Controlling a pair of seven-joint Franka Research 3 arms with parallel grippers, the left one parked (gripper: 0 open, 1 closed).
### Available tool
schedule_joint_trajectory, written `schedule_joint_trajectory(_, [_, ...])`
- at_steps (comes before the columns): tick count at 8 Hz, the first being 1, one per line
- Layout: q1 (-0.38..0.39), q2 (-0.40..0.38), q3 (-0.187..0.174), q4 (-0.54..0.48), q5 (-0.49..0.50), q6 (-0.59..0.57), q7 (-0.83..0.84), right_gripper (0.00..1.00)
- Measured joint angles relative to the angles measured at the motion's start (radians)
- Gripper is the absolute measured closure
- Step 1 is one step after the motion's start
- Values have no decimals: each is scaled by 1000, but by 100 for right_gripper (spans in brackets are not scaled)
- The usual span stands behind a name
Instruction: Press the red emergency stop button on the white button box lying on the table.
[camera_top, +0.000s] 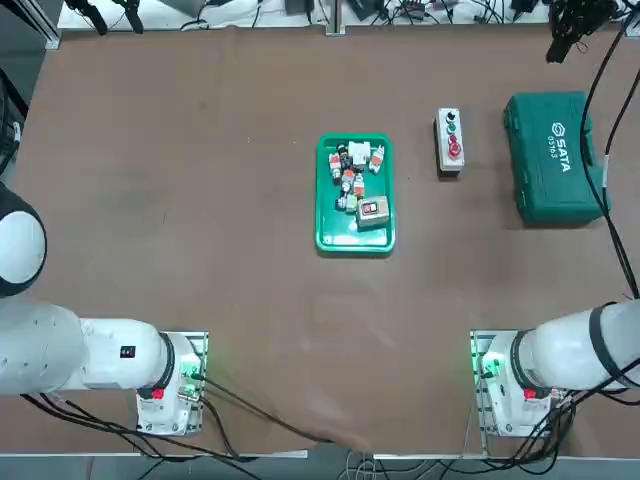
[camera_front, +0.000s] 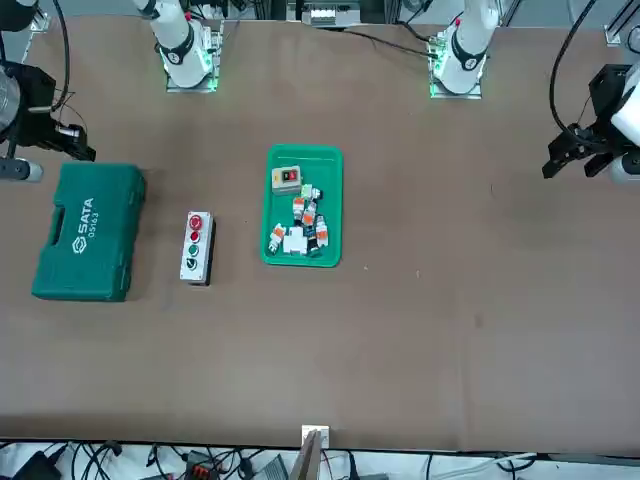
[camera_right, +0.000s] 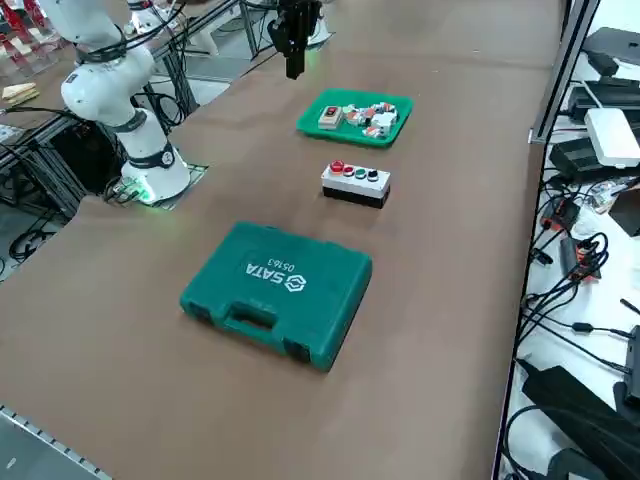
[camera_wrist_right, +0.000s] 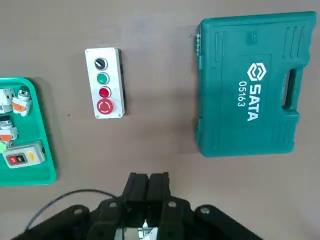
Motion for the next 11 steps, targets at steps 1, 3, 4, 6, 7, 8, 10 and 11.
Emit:
schedule_joint_trajectory(1, [1,2,0,-2,1,-3,5,98])
schedule_joint_trajectory(3, [31,12,4,-35,12,-5,7,98])
schedule_joint_trajectory(4, [69,23,6,-78,15,23,25,98])
schedule_joint_trajectory(6, [131,40,9,-214,15,196,85,98])
schedule_joint_trajectory(7, [151,46,10,-293,15,312,110,98])
schedule_joint_trajectory(8, [166,50,9,-379,16,447,128,98])
schedule_joint_trajectory(10, [201,55,10,-553,16,727,189,98])
schedule_joint_trajectory(11, [211,56,10,-615,16,817,198,98])
